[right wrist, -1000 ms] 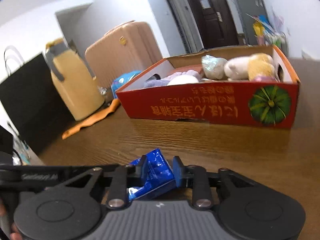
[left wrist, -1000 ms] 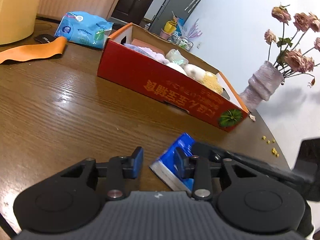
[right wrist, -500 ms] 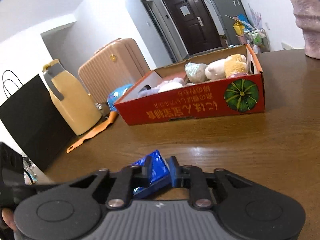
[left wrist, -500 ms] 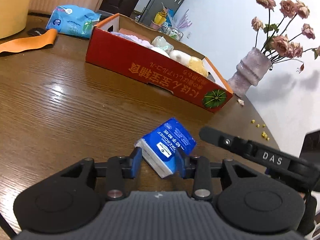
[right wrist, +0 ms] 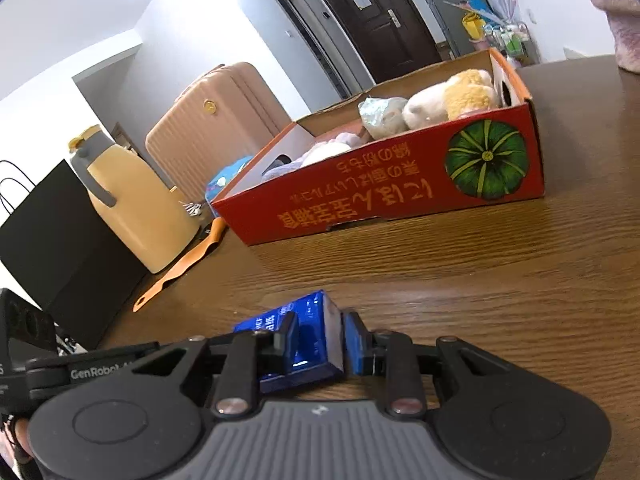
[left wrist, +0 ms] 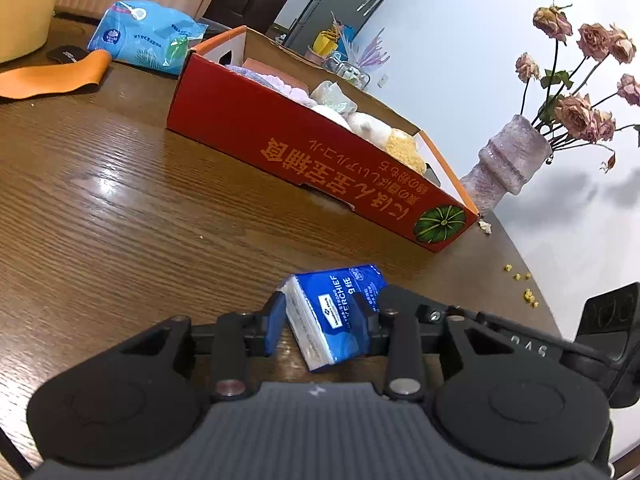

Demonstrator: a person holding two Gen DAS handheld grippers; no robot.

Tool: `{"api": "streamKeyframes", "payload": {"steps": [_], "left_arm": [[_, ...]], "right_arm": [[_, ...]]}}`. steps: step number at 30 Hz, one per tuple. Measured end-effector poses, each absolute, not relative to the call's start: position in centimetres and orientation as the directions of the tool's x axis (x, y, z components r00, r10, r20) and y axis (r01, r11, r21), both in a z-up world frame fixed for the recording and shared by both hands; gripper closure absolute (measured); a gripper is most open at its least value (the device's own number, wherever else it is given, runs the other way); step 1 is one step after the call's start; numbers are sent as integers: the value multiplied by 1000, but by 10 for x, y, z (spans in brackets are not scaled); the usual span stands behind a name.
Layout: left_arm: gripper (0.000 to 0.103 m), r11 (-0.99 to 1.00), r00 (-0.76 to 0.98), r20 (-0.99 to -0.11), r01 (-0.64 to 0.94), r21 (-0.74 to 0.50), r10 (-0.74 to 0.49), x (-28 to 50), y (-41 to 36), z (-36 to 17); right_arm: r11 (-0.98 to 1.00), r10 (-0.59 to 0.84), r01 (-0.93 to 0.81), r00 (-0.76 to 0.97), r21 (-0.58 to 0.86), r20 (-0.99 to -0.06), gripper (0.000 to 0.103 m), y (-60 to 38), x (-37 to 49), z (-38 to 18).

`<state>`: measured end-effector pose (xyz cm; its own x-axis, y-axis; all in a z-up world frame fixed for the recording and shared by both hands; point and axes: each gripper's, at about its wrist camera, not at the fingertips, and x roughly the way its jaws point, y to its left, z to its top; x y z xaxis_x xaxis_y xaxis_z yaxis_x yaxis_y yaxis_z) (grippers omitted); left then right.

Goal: Organize soft objects
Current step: 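Close both grippers on the blue milk carton and lift it, then carry the blue carton into the box and open both grippers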

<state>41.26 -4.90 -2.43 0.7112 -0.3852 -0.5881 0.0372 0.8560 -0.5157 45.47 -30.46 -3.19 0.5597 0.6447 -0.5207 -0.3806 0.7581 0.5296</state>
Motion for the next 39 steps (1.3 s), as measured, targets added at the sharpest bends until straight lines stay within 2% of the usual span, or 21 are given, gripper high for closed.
{"api": "streamKeyframes", "payload": {"steps": [6, 11, 15, 19, 23, 26, 30, 33, 39], "left_arm": [[78, 883, 730, -578, 73, -464, -364, 401, -57, -13], [78, 883, 762, -513, 160, -441, -394, 362, -66, 18], [78, 878, 767, -486, 207, -431, -419, 344, -74, 30], [78, 876, 774, -455, 259, -408, -441, 353, -83, 49], [78, 858, 777, -403, 329, -394, -483, 408, -88, 78], [78, 836, 749, -417, 333, -436, -515, 471, -88, 91], [78, 847, 725, -473, 298, -440, -500, 554, -93, 93], [78, 858, 693, -540, 236, -457, -478, 614, -98, 78], [78, 859, 610, -638, 152, -488, -470, 679, -101, 27]], "right_arm": [[810, 586, -405, 600, 425, -545, 84, -295, 433, -16], [852, 520, -387, 710, 354, -474, 85, -297, 373, 16], [866, 484, -345, 760, 361, -435, 85, -305, 341, 27], [872, 467, -333, 787, 360, -404, 85, -315, 344, 45], [879, 451, -330, 810, 343, -375, 85, -324, 386, 73], [890, 434, -319, 814, 327, -386, 85, -326, 440, 91], [898, 414, -275, 794, 344, -446, 85, -323, 526, 93], [910, 381, -222, 778, 349, -499, 85, -319, 579, 80], [939, 321, -158, 719, 305, -617, 85, -309, 641, 38]]}}
